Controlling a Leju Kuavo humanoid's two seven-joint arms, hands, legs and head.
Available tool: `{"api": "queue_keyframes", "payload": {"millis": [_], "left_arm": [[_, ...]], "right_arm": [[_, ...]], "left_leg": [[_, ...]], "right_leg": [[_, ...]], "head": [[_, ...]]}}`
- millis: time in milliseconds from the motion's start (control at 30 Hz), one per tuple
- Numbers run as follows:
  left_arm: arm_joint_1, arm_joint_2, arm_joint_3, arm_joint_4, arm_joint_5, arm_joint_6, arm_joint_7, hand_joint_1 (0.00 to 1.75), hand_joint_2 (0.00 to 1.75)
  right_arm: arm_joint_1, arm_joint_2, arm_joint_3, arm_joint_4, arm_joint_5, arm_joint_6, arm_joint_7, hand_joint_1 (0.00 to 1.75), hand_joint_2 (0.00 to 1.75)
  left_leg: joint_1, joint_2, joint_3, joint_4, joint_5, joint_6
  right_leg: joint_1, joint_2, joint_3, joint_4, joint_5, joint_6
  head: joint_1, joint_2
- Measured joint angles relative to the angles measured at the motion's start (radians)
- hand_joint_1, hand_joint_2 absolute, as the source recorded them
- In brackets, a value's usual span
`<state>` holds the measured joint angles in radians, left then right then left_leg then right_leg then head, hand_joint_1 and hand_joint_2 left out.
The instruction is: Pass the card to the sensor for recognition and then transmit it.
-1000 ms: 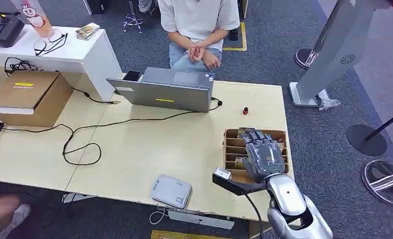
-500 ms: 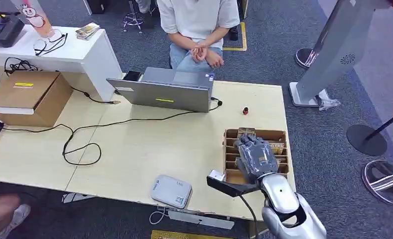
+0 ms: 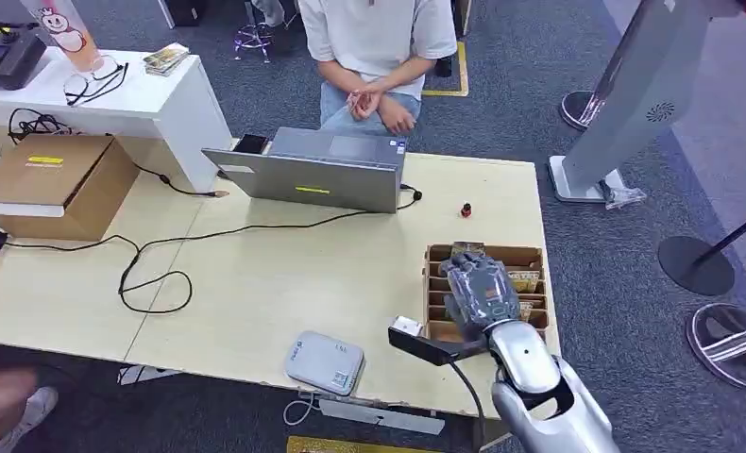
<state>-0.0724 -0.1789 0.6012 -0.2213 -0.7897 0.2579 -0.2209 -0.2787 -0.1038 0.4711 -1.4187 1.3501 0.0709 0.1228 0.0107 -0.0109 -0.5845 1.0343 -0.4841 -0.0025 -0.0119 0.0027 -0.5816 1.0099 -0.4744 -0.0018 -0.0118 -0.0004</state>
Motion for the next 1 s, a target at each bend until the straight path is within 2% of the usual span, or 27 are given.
{"api": "queue_keyframes", "payload": {"millis": [100,133,300,467,633,733,933,1000], "left_arm": [[0.000,0.000,0.000,0.000,0.000,0.001,0.000,0.00,0.00],[0.000,0.000,0.000,0.000,0.000,0.001,0.000,0.00,0.00],[0.000,0.000,0.000,0.000,0.000,0.002,0.000,0.00,0.00],[0.000,0.000,0.000,0.000,0.000,0.003,0.000,0.00,0.00],[0.000,0.000,0.000,0.000,0.000,0.003,0.000,0.00,0.00],[0.000,0.000,0.000,0.000,0.000,0.002,0.000,0.00,0.00],[0.000,0.000,0.000,0.000,0.000,0.002,0.000,0.00,0.00],[0.000,0.000,0.000,0.000,0.001,0.002,0.000,0.00,0.00]], "right_arm": [[-0.007,0.000,0.000,0.005,-0.004,-0.006,0.003,0.77,1.75],[-0.008,0.000,-0.001,0.005,-0.004,-0.009,0.004,0.82,1.75],[-0.011,0.000,-0.007,0.003,-0.004,-0.016,0.010,0.77,1.75],[-0.011,0.000,-0.020,-0.002,-0.007,-0.020,0.011,0.84,1.75],[-0.009,0.000,-0.036,-0.003,-0.008,-0.020,0.014,0.82,1.75],[-0.004,0.000,-0.048,-0.002,-0.008,-0.021,0.017,0.89,1.75],[0.009,0.000,-0.068,-0.002,-0.008,-0.024,0.023,0.87,1.75],[0.012,-0.001,-0.076,0.000,-0.008,-0.025,0.025,0.93,1.75]], "left_leg": [[0.000,0.000,0.000,0.000,0.000,0.000],[0.000,0.000,0.000,0.000,0.000,0.000],[0.000,0.000,0.000,0.000,0.000,0.000],[0.000,0.000,0.000,0.000,0.000,0.000],[0.000,0.000,0.000,0.000,0.000,0.000],[0.000,0.000,0.000,0.000,0.000,0.000],[0.000,0.000,0.000,0.000,0.000,0.000],[0.000,0.000,0.000,0.000,0.000,0.000]], "right_leg": [[0.000,0.000,0.000,0.000,0.000,0.000],[0.000,0.000,0.000,0.000,0.000,0.000],[0.000,0.000,0.000,0.000,0.000,0.000],[0.000,0.000,0.000,0.000,0.000,0.000],[0.000,0.000,0.000,0.000,0.000,0.000],[0.000,0.000,0.000,0.000,0.000,0.000],[0.000,0.000,0.000,0.000,0.000,0.000],[0.000,0.000,0.000,0.000,0.000,0.000]], "head": [[0.000,0.000],[0.000,0.000],[0.000,0.000],[0.000,0.000],[0.000,0.000],[0.000,0.000],[0.000,0.000],[0.000,0.000]]}}
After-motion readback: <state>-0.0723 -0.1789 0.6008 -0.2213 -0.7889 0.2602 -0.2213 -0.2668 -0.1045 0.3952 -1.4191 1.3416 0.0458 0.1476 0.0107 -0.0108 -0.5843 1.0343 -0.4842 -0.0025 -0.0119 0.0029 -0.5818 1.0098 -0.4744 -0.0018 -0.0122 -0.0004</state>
